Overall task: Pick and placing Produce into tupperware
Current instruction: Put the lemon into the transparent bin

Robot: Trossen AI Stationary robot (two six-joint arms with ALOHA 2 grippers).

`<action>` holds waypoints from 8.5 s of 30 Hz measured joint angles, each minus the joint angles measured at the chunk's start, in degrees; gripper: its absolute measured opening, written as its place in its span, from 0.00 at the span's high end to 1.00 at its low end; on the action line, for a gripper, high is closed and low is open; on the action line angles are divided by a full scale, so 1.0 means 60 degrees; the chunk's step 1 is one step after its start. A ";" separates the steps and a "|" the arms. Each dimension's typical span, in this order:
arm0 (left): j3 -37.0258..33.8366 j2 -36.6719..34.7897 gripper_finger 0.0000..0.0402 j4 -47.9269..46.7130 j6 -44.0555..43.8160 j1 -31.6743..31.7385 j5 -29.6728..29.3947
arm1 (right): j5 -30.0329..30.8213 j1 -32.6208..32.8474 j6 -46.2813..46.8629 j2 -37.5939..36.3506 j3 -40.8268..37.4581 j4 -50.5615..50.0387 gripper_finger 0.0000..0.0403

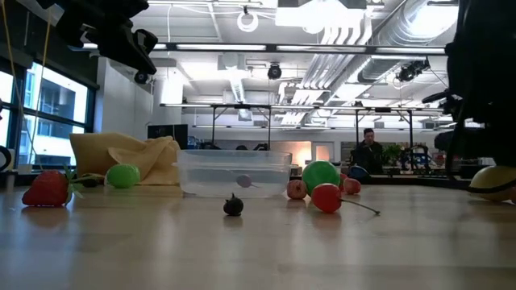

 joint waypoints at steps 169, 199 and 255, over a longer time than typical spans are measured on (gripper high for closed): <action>-0.0004 -0.0002 0.98 0.0000 0.0002 0.0004 0.0000 | 0.0275 -1.2786 -0.8941 -0.0062 0.1675 0.0710 0.52; -0.0004 0.0001 0.98 0.0000 0.0000 0.0000 0.0000 | 0.0151 -1.3148 -0.9312 -0.0051 0.0197 0.1768 0.52; -0.0004 0.0000 0.98 0.0000 0.0002 0.0002 0.0000 | 0.0835 -1.3199 -1.0308 0.0773 0.0854 0.3676 0.52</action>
